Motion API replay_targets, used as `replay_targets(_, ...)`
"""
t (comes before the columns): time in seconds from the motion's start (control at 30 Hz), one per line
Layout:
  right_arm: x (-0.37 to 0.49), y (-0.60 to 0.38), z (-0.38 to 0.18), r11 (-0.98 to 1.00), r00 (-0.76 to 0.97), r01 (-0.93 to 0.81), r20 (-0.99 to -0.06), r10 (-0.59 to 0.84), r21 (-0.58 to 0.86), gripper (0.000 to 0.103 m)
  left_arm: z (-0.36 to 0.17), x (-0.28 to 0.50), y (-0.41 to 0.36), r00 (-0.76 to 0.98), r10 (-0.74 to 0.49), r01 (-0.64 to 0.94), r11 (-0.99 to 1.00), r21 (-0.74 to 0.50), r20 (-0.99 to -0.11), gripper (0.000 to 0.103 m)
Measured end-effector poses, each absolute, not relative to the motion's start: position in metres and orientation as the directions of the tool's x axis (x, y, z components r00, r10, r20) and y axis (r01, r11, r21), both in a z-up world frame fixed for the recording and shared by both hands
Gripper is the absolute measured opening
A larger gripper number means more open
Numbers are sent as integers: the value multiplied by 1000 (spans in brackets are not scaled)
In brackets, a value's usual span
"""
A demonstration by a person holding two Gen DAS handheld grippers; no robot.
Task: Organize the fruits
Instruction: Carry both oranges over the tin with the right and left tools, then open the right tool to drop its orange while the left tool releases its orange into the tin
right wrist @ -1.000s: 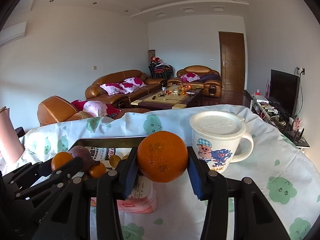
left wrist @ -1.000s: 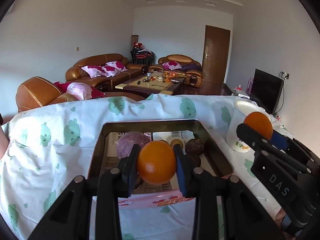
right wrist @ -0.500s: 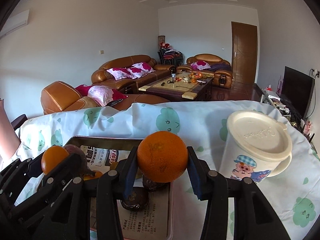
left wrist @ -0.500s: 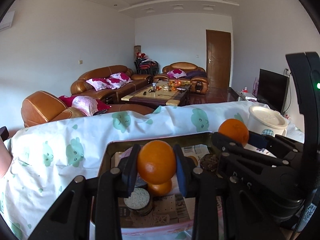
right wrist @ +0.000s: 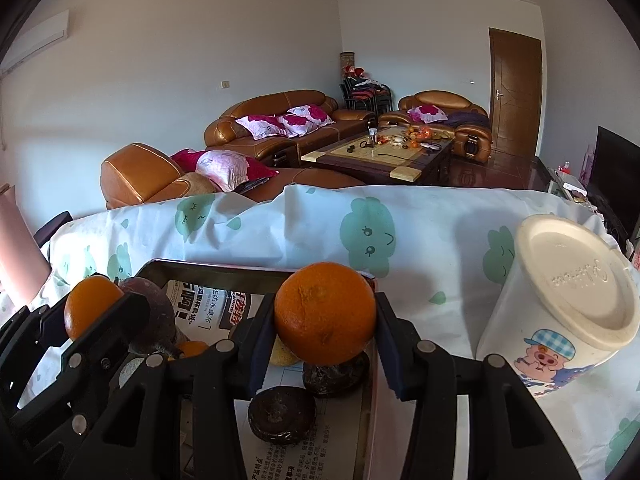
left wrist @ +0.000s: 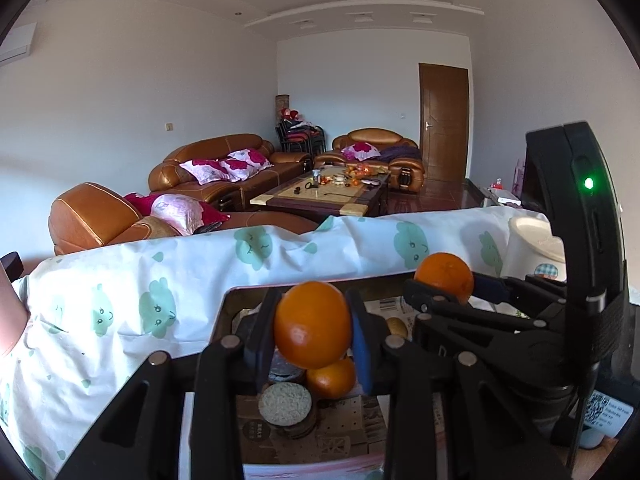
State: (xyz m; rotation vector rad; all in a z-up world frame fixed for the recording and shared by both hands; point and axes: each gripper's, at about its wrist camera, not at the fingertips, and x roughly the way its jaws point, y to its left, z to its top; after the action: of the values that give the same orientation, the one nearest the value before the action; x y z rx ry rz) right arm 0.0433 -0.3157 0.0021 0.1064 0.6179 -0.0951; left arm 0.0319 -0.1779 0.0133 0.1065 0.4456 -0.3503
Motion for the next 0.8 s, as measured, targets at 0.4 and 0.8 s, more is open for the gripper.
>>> replay_targets(0.4, 41, -347, -4, 903, 818, 19, -526, 232, 429, 56, 9, 38, -167, 856, -210, 244, 970, 11, -472, 101)
replay_targets(0.8, 10, -323, 17, 954, 891, 84, -450, 56, 287, 62, 9, 20, -177, 884, -181, 248, 963, 105, -430, 103)
